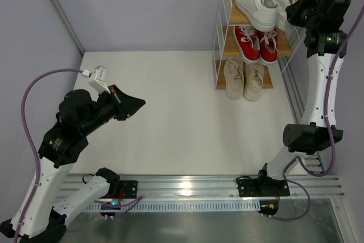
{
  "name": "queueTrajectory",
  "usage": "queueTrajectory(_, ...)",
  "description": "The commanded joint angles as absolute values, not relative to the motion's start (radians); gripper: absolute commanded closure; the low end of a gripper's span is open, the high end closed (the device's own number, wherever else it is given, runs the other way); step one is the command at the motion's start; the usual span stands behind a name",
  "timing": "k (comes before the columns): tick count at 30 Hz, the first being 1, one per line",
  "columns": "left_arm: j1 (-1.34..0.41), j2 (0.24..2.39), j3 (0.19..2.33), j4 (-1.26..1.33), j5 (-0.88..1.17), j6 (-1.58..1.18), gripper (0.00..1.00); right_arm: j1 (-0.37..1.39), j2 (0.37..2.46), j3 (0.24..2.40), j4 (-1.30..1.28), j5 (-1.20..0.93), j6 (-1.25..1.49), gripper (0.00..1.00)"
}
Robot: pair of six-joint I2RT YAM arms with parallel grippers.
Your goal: Place and organize the shoes onto the shoe shelf
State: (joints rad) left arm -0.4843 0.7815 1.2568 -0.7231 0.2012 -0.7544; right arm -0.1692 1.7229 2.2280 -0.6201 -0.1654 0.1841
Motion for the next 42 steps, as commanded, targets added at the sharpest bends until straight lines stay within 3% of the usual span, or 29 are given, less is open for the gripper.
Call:
queueTrajectory(1, -0.488, 0.787, 1.253, -0.704, 0.196, -0.749, 1.0, -0.155, 1.721, 2.237, -0.578, -0.365, 0.198, 0.96)
queueTrajectory(7, -0.488, 0.782, 1.246, -0.698, 0.196, -0.753, 1.0, -0.152, 1.703, 2.224, -0.563, -0.376, 0.216, 0.95)
queueTrajectory(11, -0.488, 0.782, 1.239, -0.684, 0.204, -0.762, 1.0, -0.126, 1.684, 2.212, -0.561, -0.276, 0.221, 0.77)
queueTrajectory(13, -0.488, 0.781, 1.235, -0.684, 0.206, -0.767, 1.0, -0.112, 1.675, 2.21, -0.564, -0.223, 0.222, 0.63)
queueTrajectory(21, -0.489, 0.772, 1.226, -0.681, 0.207, -0.776, 1.0, 0.0, 1.643, 2.146, -0.538, -0.006, 0.224, 0.7)
queueTrajectory(42, -0.488, 0.746, 1.226, -0.704, 0.189, -0.769, 1.0, 0.13, 1.707, 2.164, -0.508, 0.278, 0.319, 0.68)
